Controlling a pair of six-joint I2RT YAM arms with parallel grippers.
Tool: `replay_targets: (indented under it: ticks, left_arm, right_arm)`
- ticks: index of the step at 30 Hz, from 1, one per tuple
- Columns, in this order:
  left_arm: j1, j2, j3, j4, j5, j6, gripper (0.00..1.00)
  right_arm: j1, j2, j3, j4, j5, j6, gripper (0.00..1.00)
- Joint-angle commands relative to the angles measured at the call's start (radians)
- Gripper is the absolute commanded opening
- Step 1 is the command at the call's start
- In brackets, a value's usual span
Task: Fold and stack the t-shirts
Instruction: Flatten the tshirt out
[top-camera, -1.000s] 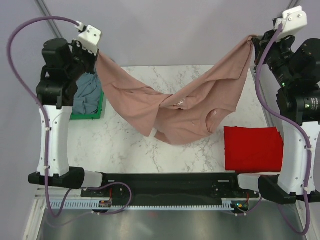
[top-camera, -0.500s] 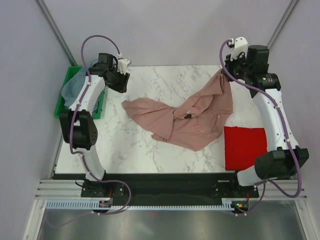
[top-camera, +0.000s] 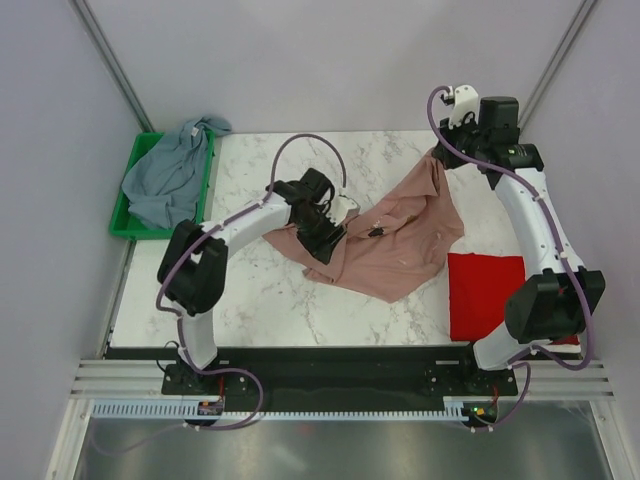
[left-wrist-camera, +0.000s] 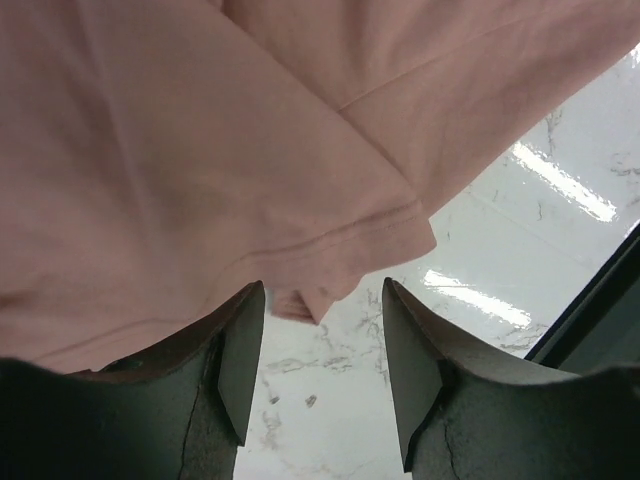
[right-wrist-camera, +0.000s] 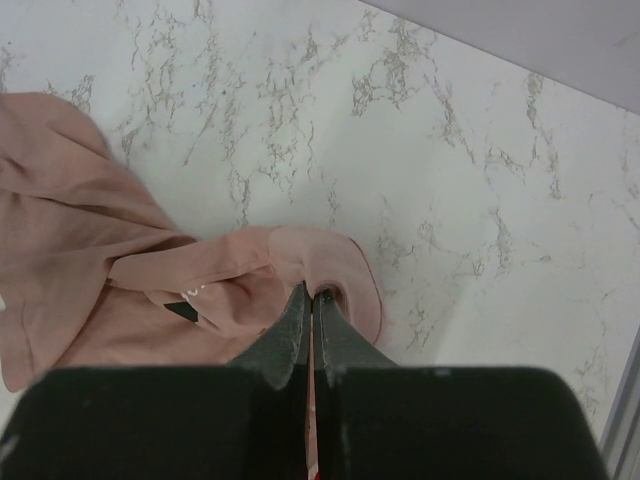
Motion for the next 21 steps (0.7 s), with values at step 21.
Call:
replay_targets:
  ticks: [21]
  left_arm:
    - [-0.151, 0.157, 0.093, -0.04, -0.095, -0.072, 0.6]
  right_arm:
    - [-0.003, -0.043, -0.058, 0.039, -0.027, -0.024, 0.0]
